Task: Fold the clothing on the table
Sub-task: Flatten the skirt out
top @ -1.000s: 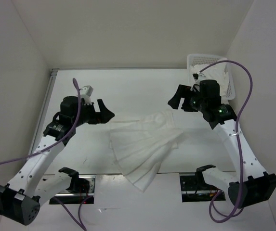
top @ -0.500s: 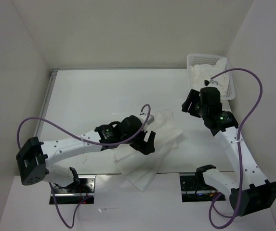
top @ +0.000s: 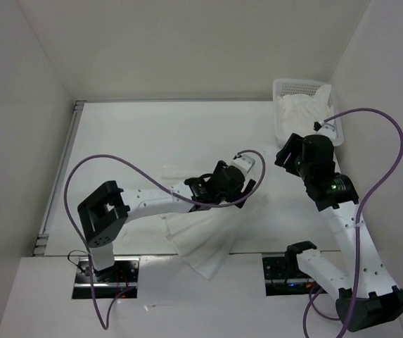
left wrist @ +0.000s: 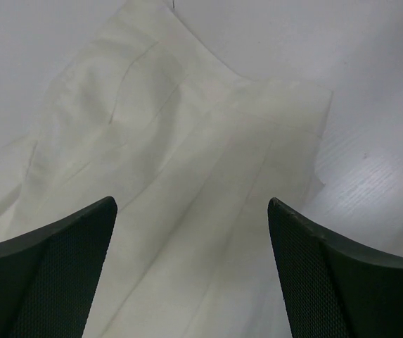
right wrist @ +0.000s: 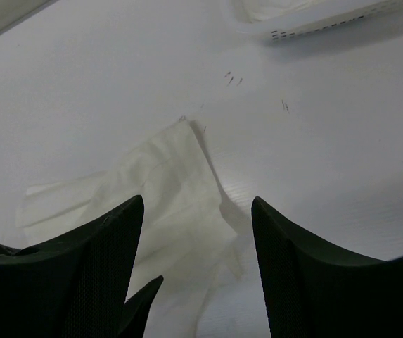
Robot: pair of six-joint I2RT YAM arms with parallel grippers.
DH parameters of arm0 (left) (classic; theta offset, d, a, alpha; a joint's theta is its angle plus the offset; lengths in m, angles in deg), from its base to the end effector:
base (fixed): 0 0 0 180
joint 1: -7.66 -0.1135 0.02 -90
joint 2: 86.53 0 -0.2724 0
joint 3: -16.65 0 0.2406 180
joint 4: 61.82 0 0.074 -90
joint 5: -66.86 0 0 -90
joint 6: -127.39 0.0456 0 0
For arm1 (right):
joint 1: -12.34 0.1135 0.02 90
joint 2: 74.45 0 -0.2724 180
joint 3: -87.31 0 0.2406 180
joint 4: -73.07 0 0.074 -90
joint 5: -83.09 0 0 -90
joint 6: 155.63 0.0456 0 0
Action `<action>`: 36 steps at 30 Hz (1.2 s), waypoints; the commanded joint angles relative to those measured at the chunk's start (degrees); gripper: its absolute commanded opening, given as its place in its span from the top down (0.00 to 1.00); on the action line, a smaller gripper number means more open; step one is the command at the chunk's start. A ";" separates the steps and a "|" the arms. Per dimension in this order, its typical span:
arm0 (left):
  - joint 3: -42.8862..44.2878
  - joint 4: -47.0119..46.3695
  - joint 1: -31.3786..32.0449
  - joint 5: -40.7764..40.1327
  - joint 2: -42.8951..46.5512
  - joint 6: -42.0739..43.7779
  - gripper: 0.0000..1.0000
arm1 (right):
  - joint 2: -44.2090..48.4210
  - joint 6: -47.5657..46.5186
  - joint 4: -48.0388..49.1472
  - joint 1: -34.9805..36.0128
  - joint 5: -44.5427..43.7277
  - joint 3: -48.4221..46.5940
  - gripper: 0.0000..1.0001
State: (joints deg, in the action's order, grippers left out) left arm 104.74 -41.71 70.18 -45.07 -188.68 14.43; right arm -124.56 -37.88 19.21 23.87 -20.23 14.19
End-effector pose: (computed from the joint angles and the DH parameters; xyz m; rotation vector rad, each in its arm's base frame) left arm 0.2029 -0.3532 0.2560 0.5183 2.0914 -0.4657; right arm 0.1671 0.0234 0.3559 0.4326 2.0526 0.1691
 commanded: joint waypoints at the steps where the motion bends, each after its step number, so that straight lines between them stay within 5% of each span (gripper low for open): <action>1: 2.64 -6.98 0.32 -0.93 -1.73 7.22 0.06 | 1.94 0.12 -1.80 -1.50 -1.00 -0.82 0.32; 12: 9.67 -6.46 1.37 15.07 -8.59 9.60 0.09 | 3.70 -0.94 -2.86 -3.80 -0.48 -1.35 0.32; 21: 11.96 -5.31 2.52 15.35 -14.39 10.30 0.18 | 4.23 -1.47 -3.38 -4.85 -0.48 -1.35 0.31; 24: 10.47 -7.42 2.52 9.38 -14.92 8.99 0.35 | 5.37 -1.47 -3.38 -5.38 0.05 -1.88 0.31; 25: 9.68 -8.56 2.52 4.84 -14.92 8.03 0.56 | 5.37 -1.47 -3.38 -5.38 0.05 -1.88 0.31; 29: 10.81 -7.35 2.52 -1.35 -12.91 7.40 1.00 | 6.59 -1.99 -3.38 -5.38 0.57 -1.88 0.31; 36: 27.24 15.21 2.52 -1.87 -1.05 7.32 1.00 | 6.08 -3.31 -2.33 -5.38 2.94 -1.36 0.31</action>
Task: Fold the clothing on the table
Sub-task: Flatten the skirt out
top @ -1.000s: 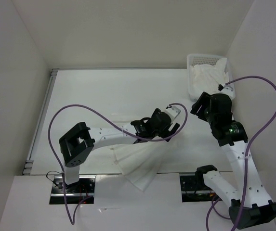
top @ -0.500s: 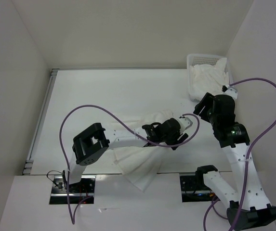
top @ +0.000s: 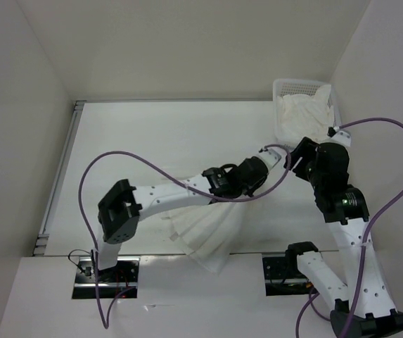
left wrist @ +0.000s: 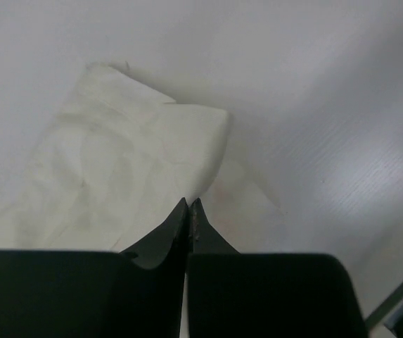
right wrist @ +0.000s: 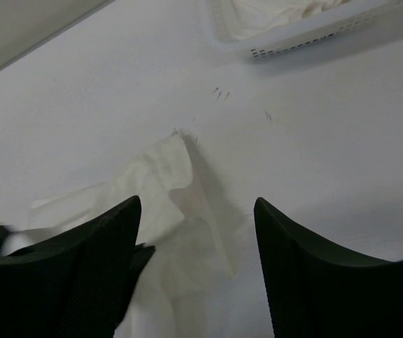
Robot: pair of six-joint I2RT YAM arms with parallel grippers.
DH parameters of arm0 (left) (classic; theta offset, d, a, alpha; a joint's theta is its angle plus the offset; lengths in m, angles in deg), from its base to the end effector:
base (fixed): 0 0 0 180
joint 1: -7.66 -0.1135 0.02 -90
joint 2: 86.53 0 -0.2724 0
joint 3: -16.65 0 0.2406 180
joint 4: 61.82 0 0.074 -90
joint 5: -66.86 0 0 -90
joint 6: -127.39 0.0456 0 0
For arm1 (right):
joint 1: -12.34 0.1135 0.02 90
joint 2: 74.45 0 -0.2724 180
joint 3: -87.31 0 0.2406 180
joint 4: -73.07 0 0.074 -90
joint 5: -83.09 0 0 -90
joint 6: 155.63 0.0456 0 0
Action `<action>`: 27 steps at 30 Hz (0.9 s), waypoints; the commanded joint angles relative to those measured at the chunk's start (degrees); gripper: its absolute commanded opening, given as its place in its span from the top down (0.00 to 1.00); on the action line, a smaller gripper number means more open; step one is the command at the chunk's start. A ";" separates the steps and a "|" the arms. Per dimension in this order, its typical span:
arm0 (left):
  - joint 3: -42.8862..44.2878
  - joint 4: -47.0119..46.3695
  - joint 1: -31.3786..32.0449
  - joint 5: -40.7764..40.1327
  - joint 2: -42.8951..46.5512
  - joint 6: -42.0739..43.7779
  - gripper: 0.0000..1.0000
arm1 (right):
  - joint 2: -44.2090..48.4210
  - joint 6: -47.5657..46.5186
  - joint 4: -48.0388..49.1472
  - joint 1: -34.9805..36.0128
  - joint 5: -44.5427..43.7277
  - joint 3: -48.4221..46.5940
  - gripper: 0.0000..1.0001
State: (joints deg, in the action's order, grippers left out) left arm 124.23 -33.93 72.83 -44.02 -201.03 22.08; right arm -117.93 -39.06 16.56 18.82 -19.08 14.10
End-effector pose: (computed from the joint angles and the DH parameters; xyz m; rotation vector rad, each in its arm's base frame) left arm 0.2111 -0.4175 0.2658 0.7197 2.0403 -0.4242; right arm 0.1373 0.0059 0.3668 0.4842 1.9714 0.1476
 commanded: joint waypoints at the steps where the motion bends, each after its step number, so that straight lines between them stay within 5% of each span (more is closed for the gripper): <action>1: 8.97 9.12 -0.13 -4.33 14.79 -0.33 1.00 | -1.68 -2.13 0.32 -0.33 3.10 -1.27 0.28; 9: 3.37 16.87 -0.13 -21.38 31.15 -4.11 1.00 | -5.20 -0.82 7.95 -0.33 17.61 2.86 0.26; 14: -7.44 13.45 -1.26 -22.53 37.41 -4.73 1.00 | -9.16 0.41 10.68 -0.33 22.44 4.01 0.26; 27: -10.69 14.06 -3.64 -17.61 41.11 -5.52 1.00 | -18.48 2.70 14.81 -0.33 27.20 4.00 0.28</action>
State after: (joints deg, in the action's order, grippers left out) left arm 114.13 -17.75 69.90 -61.61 -163.11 17.58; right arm -134.89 -37.51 28.10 18.82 6.32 18.15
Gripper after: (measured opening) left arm 0.008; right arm 0.726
